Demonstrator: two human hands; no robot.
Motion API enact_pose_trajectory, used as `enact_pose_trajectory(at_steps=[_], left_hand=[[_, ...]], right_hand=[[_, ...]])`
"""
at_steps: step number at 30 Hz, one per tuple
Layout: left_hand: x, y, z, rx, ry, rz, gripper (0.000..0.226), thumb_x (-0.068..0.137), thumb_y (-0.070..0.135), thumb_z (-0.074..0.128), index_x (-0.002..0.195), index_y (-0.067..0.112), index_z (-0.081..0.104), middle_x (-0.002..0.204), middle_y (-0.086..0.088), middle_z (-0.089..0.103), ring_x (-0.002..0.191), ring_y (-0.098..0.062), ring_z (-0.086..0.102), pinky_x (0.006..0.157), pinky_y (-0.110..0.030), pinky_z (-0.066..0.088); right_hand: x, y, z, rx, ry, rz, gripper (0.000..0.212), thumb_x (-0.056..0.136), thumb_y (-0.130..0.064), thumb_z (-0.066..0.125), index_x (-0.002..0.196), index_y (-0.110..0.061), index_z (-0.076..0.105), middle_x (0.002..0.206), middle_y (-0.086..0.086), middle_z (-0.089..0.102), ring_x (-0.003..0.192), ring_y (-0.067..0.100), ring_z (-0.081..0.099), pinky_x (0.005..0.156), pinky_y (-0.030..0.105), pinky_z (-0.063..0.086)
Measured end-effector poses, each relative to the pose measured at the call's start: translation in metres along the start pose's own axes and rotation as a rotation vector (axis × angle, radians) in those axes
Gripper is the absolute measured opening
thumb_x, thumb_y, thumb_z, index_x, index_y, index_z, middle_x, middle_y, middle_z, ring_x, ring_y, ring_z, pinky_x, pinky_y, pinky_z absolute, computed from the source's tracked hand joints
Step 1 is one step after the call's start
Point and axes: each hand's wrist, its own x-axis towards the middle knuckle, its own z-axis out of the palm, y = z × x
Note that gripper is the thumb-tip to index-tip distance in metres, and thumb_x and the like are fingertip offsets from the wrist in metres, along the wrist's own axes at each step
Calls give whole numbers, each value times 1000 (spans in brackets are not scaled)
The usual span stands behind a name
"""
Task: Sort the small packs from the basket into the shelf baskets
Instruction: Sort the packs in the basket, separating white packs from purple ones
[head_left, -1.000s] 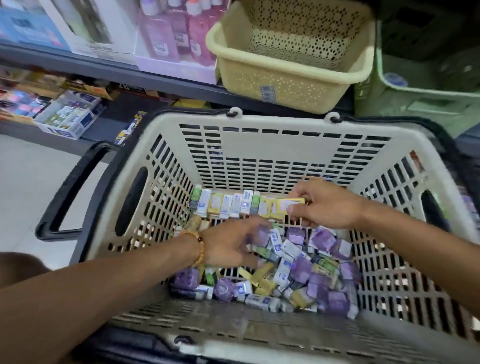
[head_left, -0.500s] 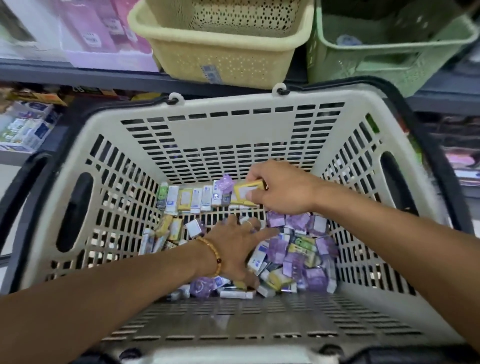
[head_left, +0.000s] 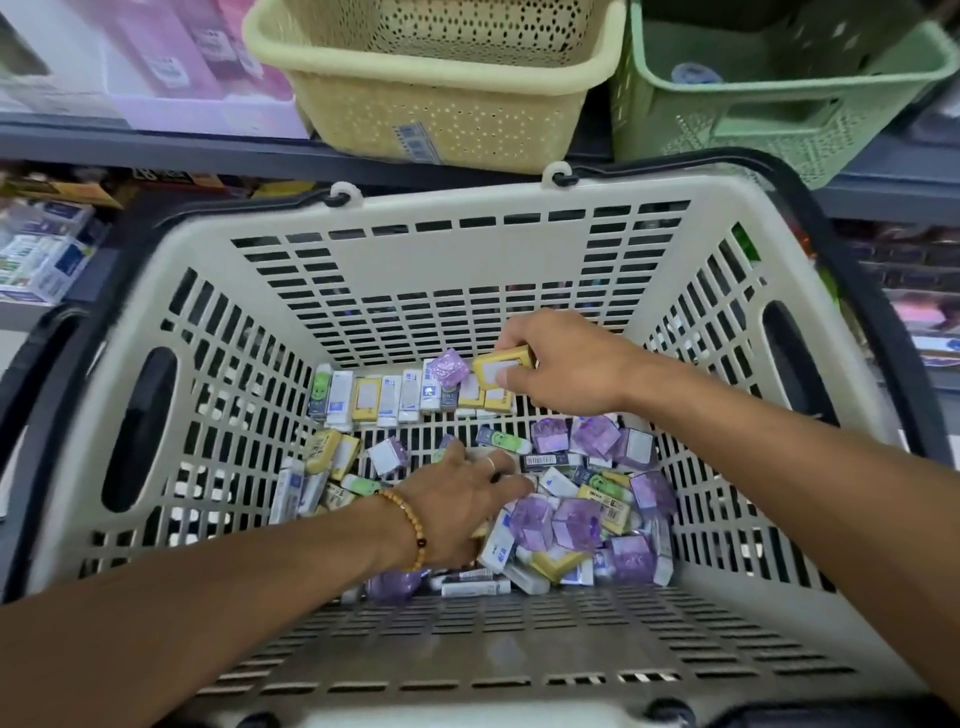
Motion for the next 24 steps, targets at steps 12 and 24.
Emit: enact_pose_trajectory(at_steps=[12,24], left_hand=[[-11,-16,8,-141,3,-16,66,71,12,75,128,32,50,143,4,31,124,-27,38,98,-38,45],[-71,-37,-53,-1380,257,-576,28,66,-1,83,84,5,63,94,-11,72,45,-15,57,40,-26,49]], right_hand=[[4,5,1,-40,-5,6,5,95,-28,59,95,-24,56,95,-2,60,83,14,55,66,28,38],[33,8,18,13,255,-10,12,91,-27,65,86,-20,57,65,-11,51,60,6,48,56,25,36]])
